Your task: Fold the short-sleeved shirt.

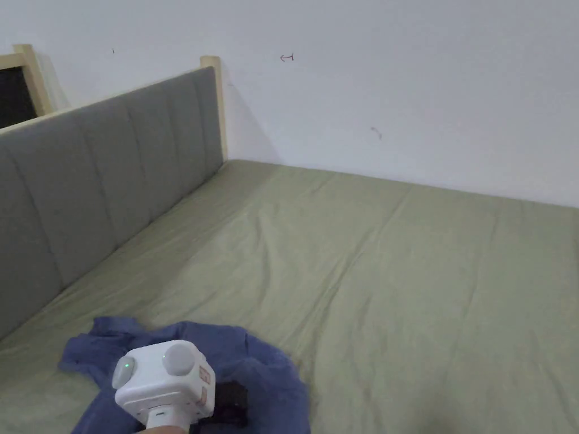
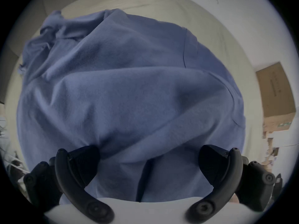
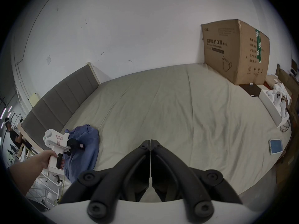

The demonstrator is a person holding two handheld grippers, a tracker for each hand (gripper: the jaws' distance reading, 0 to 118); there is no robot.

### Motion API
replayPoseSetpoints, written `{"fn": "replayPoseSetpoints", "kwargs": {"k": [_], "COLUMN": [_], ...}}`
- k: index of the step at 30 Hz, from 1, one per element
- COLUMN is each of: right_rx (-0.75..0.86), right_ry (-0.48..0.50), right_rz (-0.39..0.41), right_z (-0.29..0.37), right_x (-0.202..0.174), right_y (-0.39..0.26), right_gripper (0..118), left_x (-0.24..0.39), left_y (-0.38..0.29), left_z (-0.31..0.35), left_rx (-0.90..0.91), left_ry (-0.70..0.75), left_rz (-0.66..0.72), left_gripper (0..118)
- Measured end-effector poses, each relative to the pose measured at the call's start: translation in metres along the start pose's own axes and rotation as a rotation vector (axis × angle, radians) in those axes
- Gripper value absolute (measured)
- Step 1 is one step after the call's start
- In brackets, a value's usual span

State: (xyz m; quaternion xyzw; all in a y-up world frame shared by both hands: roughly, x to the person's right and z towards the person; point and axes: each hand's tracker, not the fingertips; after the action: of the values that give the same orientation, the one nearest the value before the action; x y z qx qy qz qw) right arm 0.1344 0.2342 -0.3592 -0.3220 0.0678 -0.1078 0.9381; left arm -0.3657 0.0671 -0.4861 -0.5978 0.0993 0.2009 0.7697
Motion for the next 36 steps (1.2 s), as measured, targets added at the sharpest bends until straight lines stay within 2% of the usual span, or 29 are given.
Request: {"fn": "replayPoseSetpoints", "kwargs": {"k": [3, 7, 8, 9, 10, 11, 12, 14, 17, 19, 25, 28, 32, 36], "right_rx": [-0.022, -0.039, -0.035, -0.029, -0.023, -0.018, -0.013, -0.009, -0.003, 0.014, 0.062, 0.093, 0.147, 0.161], "right_ry": [0.019, 0.058, 0.060, 0.061, 0.063, 0.065, 0.066, 0.061, 0.048, 0.043, 0.025, 0.022, -0.018, -0.056], "right_rz": [-0.004, 0.028, 0.039, 0.050, 0.055, 0.057, 0.057, 0.041, 0.003, -0.012, -0.052, -0.080, -0.100, -0.122], "right_z": [-0.006, -0.002, 0.001, 0.004, 0.008, 0.012, 0.015, 0.020, 0.028, 0.036, 0.060, 0.074, 0.094, 0.107], "right_x": [-0.007, -0.015, -0.016, -0.016, -0.014, -0.011, -0.008, -0.001, 0.011, 0.019, 0.038, 0.048, 0.065, 0.086], "right_y": [-0.003, -0.004, -0.004, -0.004, -0.004, -0.004, -0.004, -0.003, -0.002, -0.002, 0.001, 0.003, 0.005, 0.003], "right_gripper": [0, 0, 0, 0, 0, 0, 0, 0, 0, 0, 0, 0, 0, 0], "left_x": [0.020, 0.023, 0.021, 0.020, 0.020, 0.018, 0.011, -0.005, -0.009, 0.005, 0.102, 0.165, 0.243, 0.302], "left_y": [-0.012, -0.018, -0.024, -0.032, -0.034, -0.035, -0.036, -0.039, -0.040, -0.043, -0.066, -0.079, -0.096, -0.097], "left_z": [0.001, 0.007, 0.015, 0.026, 0.039, 0.048, 0.057, 0.085, 0.139, 0.187, 0.331, 0.382, 0.406, 0.362], "left_rx": [0.039, 0.093, 0.159, 0.212, 0.278, 0.303, 0.293, 0.299, 0.387, 0.462, 0.758, 0.840, 0.851, 0.746], "left_ry": [0.122, 0.143, 0.122, 0.119, 0.131, 0.164, 0.234, 0.055, 0.104, 0.056, -0.091, -0.218, -0.381, -0.416], "left_rz": [-0.105, -0.073, -0.069, -0.085, -0.100, -0.123, -0.159, -0.159, -0.215, -0.267, -0.534, -0.682, -0.782, -0.829], "left_gripper": [118, 117, 108, 89, 56, 3, 2, 2, 2, 2, 2, 2, 2, 2]}}
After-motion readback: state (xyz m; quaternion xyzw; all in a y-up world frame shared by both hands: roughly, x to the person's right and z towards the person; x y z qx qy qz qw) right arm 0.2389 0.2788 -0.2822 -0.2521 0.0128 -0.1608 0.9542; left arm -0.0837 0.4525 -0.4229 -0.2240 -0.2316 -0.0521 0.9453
